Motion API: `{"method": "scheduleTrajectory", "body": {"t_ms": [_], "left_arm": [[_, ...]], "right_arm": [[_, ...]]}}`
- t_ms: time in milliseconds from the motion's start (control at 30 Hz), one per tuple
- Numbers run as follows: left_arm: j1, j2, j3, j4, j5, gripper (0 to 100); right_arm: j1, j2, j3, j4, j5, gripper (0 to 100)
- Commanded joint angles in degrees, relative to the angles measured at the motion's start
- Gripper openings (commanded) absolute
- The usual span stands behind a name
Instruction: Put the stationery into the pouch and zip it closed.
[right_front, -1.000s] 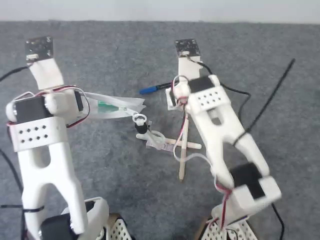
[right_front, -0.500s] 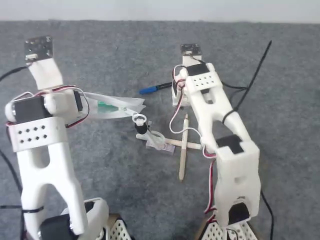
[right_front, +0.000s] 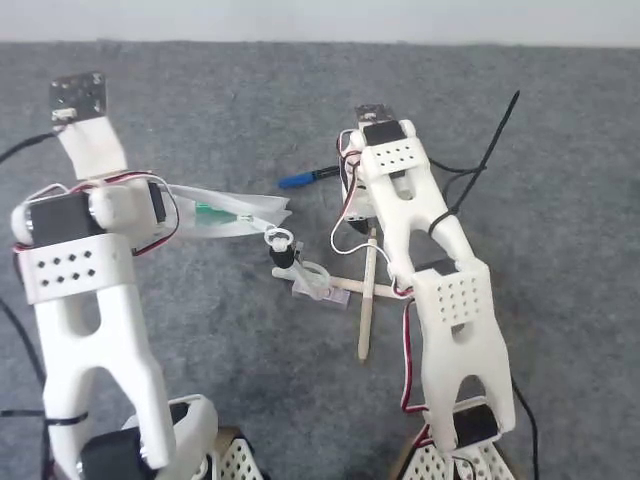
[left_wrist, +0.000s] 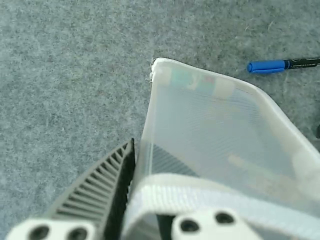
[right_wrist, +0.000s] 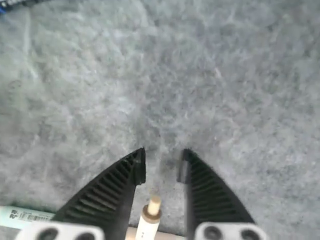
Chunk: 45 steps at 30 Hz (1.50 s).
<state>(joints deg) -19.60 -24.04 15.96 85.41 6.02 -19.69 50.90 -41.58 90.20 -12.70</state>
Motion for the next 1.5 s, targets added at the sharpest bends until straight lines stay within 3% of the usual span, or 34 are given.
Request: {"method": "scheduleTrajectory", "body": {"t_ms": [0,267,467,633,1233,1467], "left_arm": [[-1.32,0.09,0.66,-1.23,1.14,1],[-1.32,0.09,0.66,-1.23,1.14,1],[-1.32,0.09,0.66,-1.23,1.14,1],[-1.32,0.09,0.66,-1.23,1.14,1],[-1.32,0.09,0.75,-1.76,1.14,1],[-1.32,0.09,0.75,-2.11,1.14,1]], "right_arm": [[0.04,1.71,-7.56,2.86,-0.7,0.6],[0.04,3.38,-17.32,11.3,-0.53,0.6],[-0.4,3.03,-19.16,11.91,-0.7,0.8],[-1.1,-0.48,-18.73,12.7,-2.73,12.8],[-4.35,-22.02,9.49,12.44,-4.57,13.8],[-6.2,-21.93,11.34,12.26,-6.95,4.9]]}}
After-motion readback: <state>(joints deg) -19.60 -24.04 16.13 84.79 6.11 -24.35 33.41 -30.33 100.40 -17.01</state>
